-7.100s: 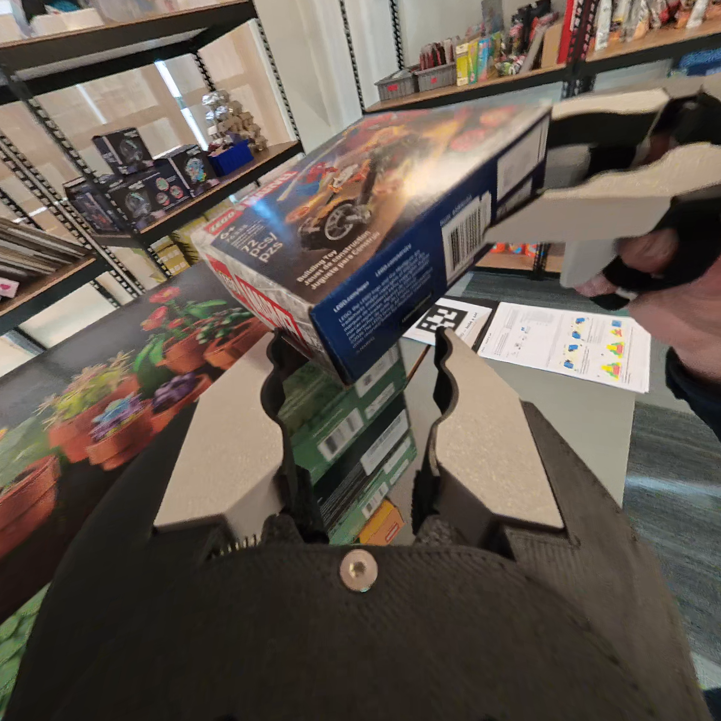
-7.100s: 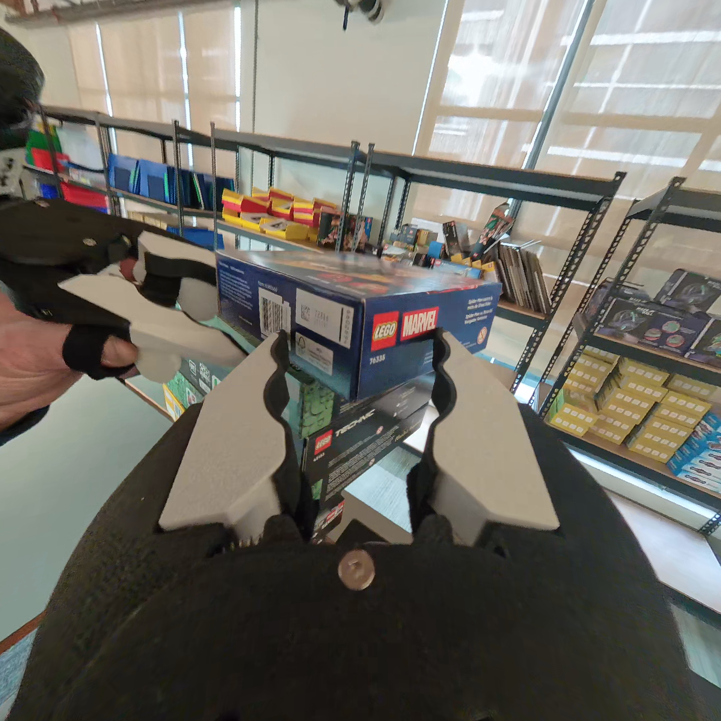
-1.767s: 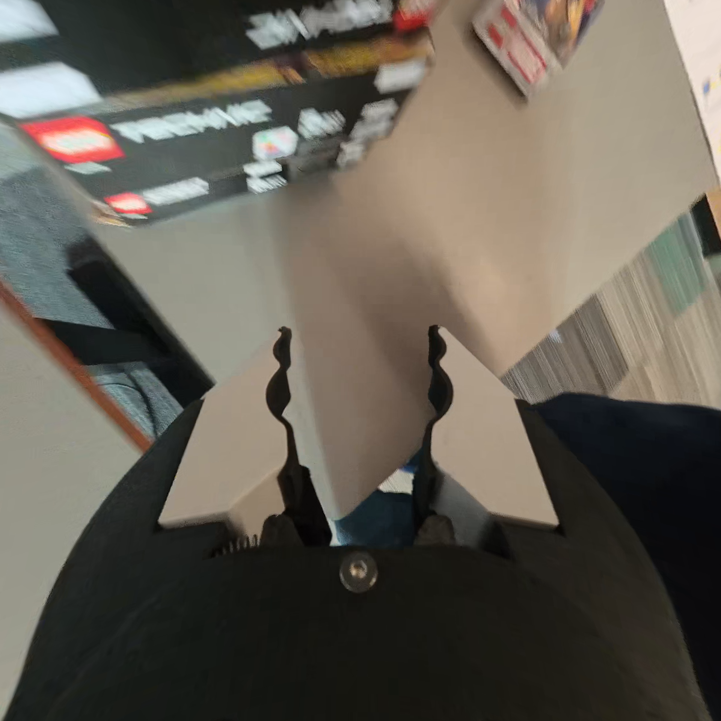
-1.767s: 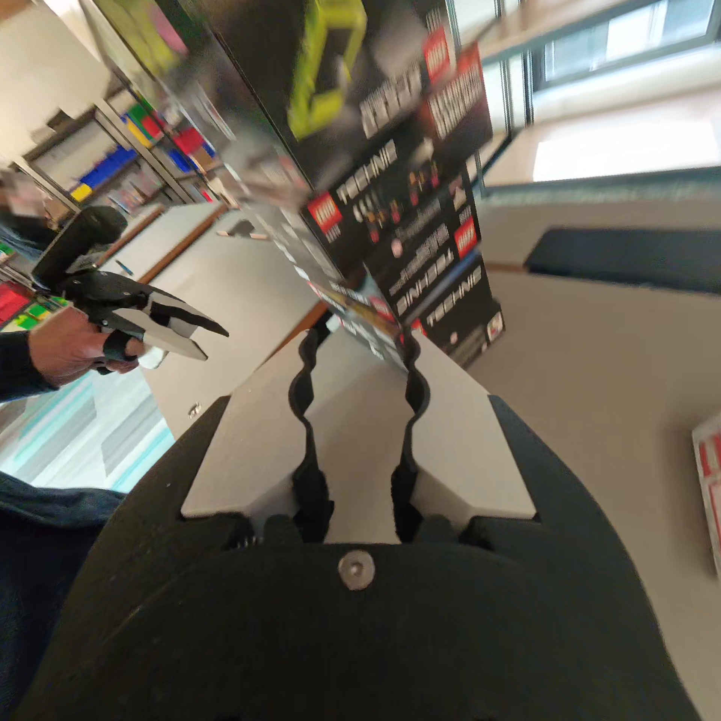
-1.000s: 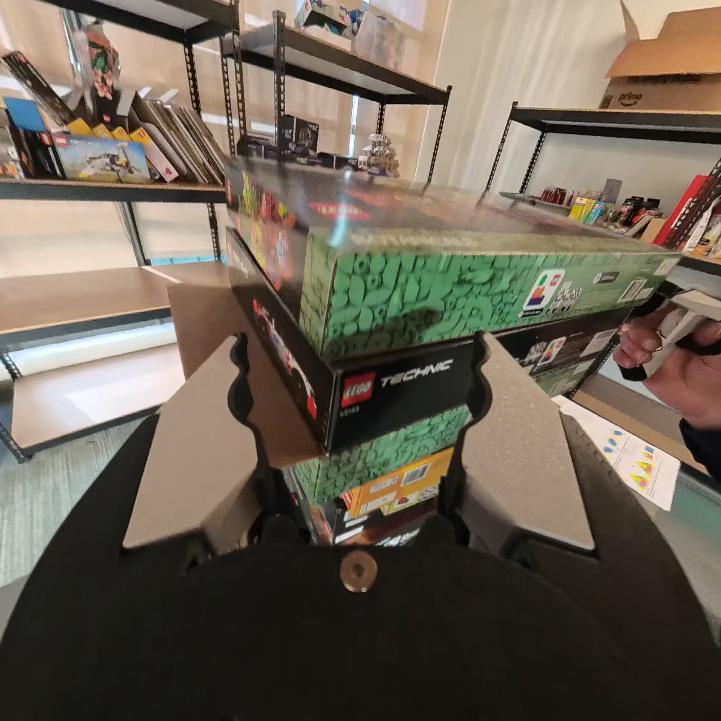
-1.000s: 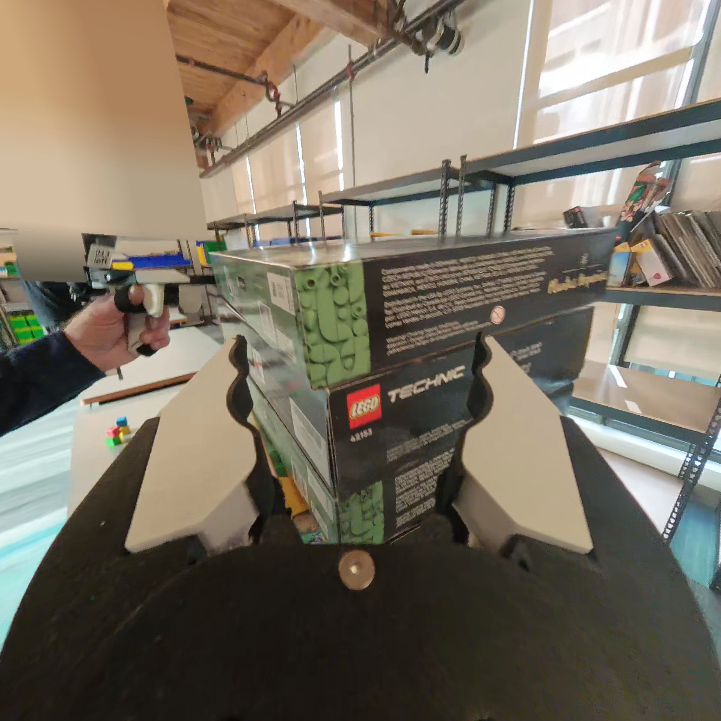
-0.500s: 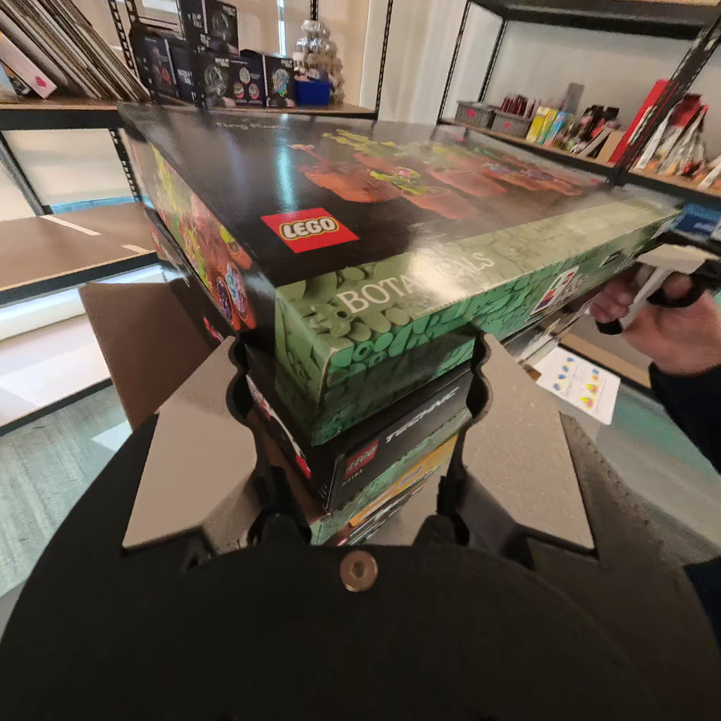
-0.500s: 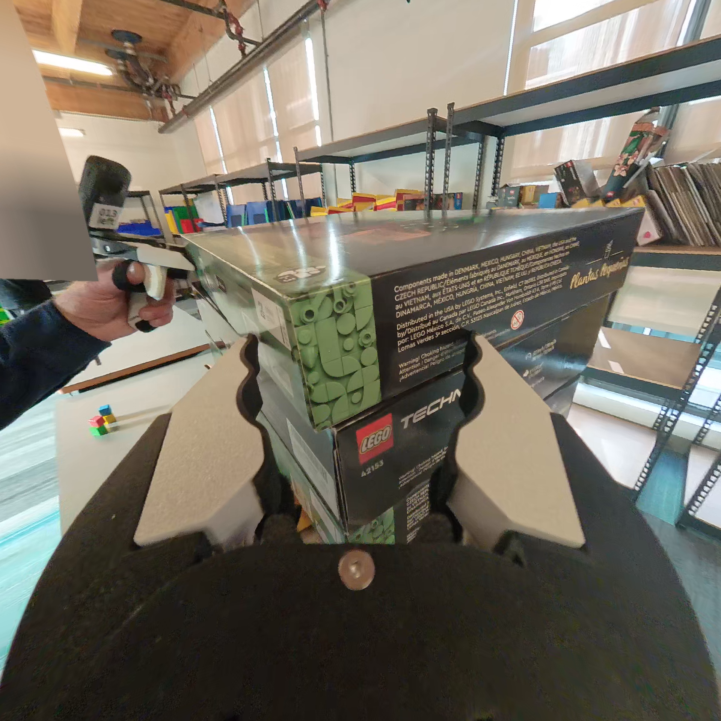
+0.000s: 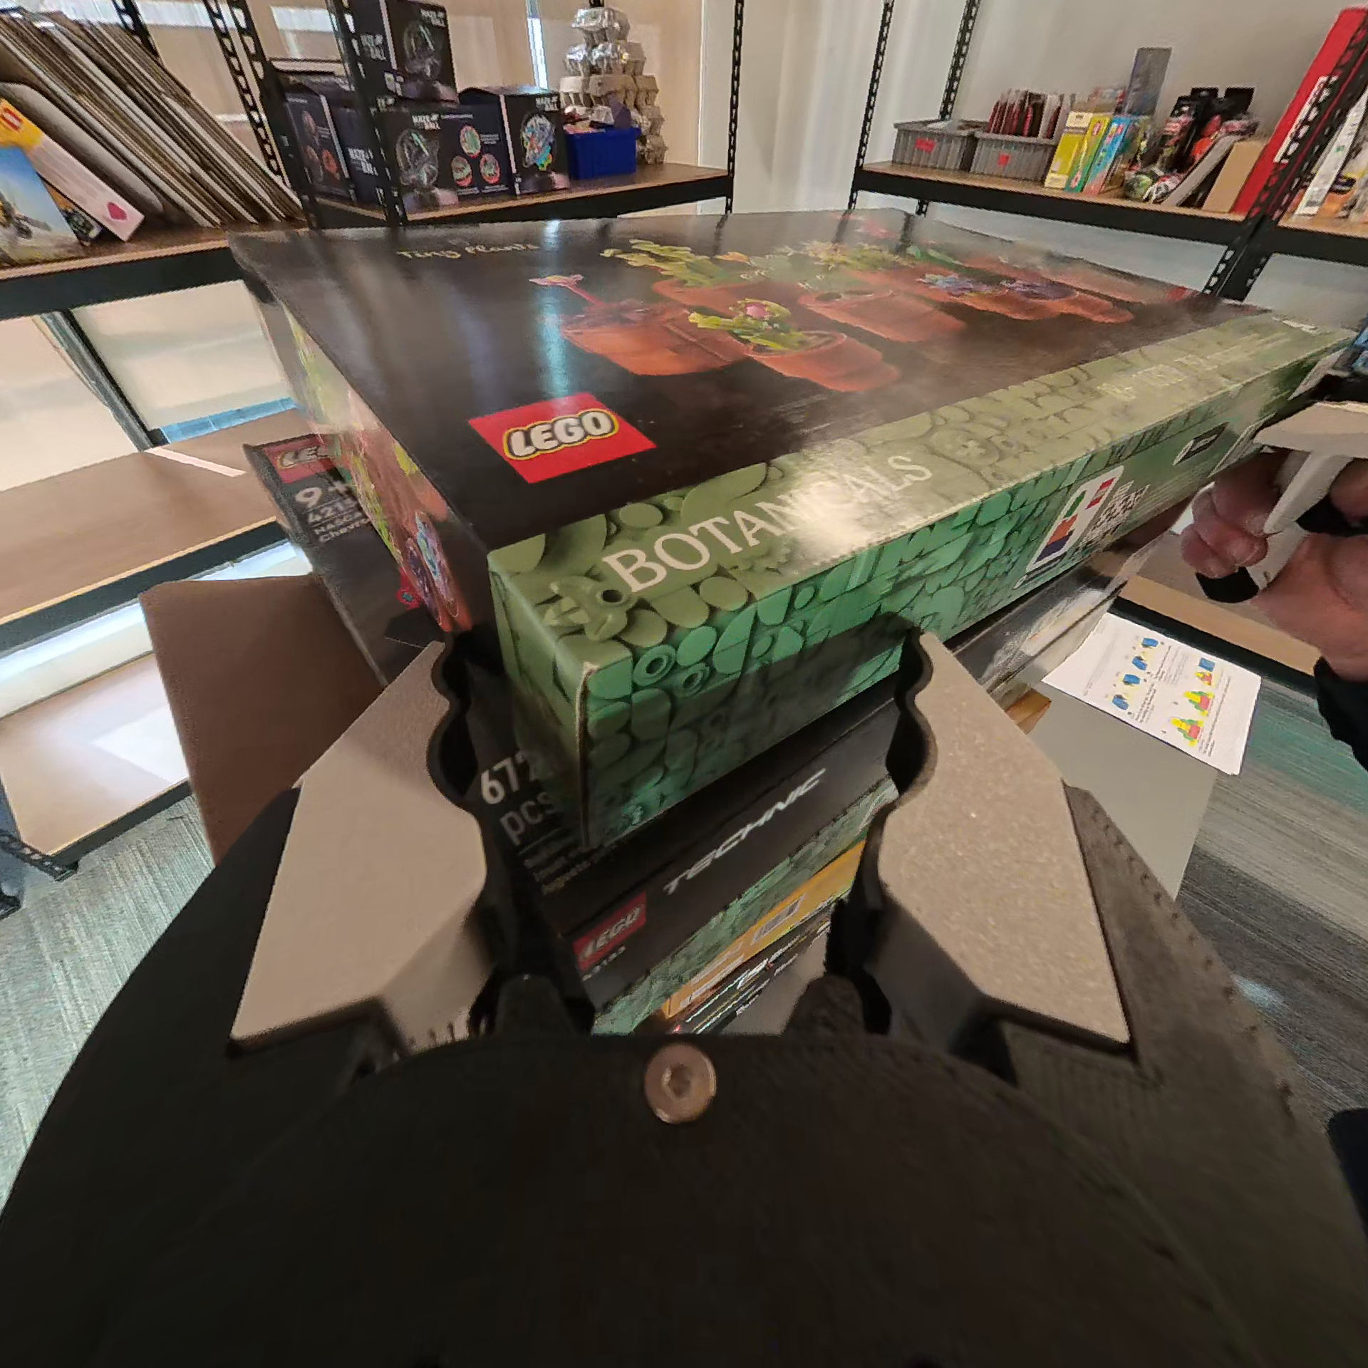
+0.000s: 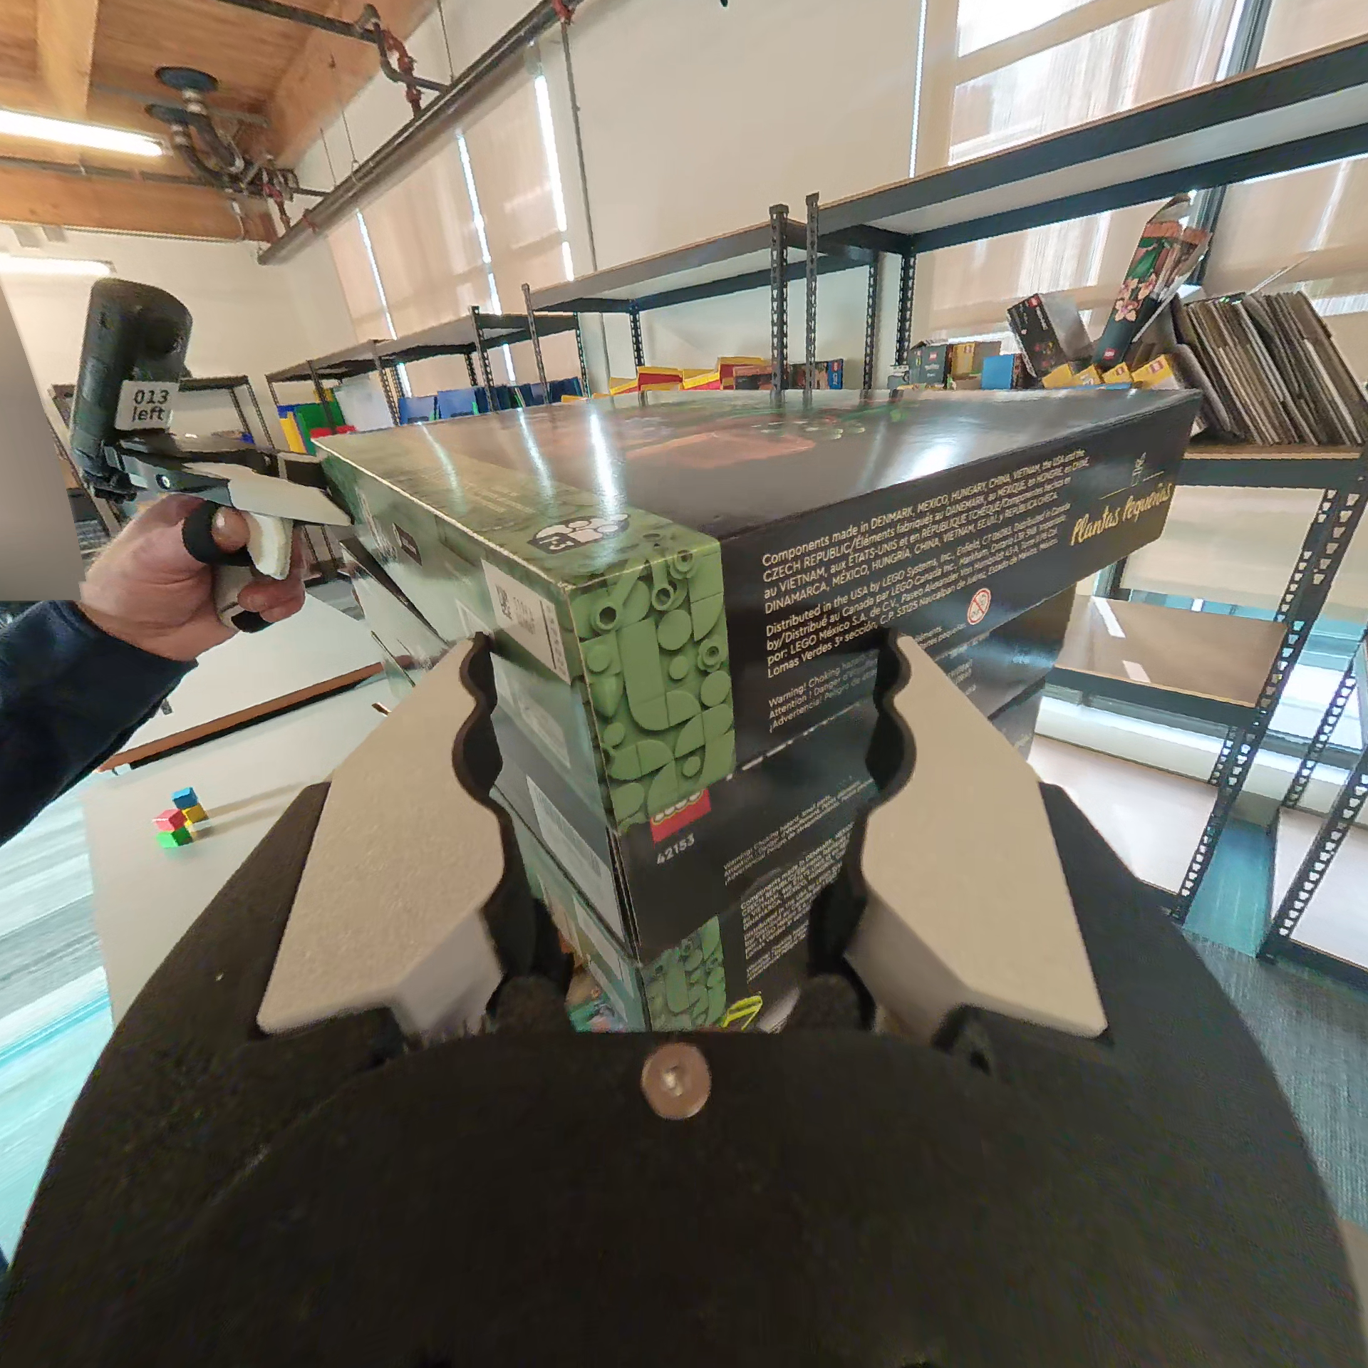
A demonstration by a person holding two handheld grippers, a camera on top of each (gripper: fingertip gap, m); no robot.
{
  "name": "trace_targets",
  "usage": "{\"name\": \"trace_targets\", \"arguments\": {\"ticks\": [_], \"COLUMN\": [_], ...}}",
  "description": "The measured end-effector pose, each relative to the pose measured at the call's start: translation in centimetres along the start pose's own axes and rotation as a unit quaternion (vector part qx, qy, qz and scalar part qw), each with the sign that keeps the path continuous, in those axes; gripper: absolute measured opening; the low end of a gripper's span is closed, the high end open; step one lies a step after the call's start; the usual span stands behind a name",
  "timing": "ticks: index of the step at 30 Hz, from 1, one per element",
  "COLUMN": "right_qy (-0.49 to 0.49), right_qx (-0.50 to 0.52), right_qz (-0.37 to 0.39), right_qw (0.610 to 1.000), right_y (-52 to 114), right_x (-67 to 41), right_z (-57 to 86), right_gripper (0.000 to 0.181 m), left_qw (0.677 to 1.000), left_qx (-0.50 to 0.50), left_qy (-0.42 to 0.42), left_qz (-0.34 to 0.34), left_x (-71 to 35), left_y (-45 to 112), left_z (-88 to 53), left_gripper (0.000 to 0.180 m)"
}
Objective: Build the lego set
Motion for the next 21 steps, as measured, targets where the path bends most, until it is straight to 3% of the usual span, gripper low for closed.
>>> {"name": "trace_targets", "arguments": {"ticks": [6,9,16,21], "right_qy": [0.013,0.033,0.063,0.045], "right_qx": [-0.020,-0.054,-0.105,-0.082], "right_qz": [0.015,0.034,0.005,-0.009], "right_qw": [1.000,0.997,0.992,0.996], "right_y": [-1.7,-2.0,-0.4,0.6], "right_x": [0.0,-0.1,-0.3,-0.2], "right_z": [0.7,1.7,3.5,3.2], "right_gripper": [0.101,0.099,0.128,0.134], "left_qw": [1.000,0.998,0.993,0.994], "left_qx": [0.004,0.044,0.106,0.097], "left_qy": [0.025,-0.001,-0.042,-0.021], "left_qz": [0.000,0.037,-0.023,-0.049], "left_x": [0.0,-0.6,-0.3,-0.6], "left_y": [-0.4,-1.1,0.6,1.6], "left_z": [1.5,0.9,-1.1,-1.0], "left_gripper": [0.106,0.101,0.124,0.128]}}
Point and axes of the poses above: each gripper's, where its closed fingertips meet, y out along the fingers, x out of its underside, z = x × y across the jaws, the point moved 9 cm from there along -y, back along the fingers
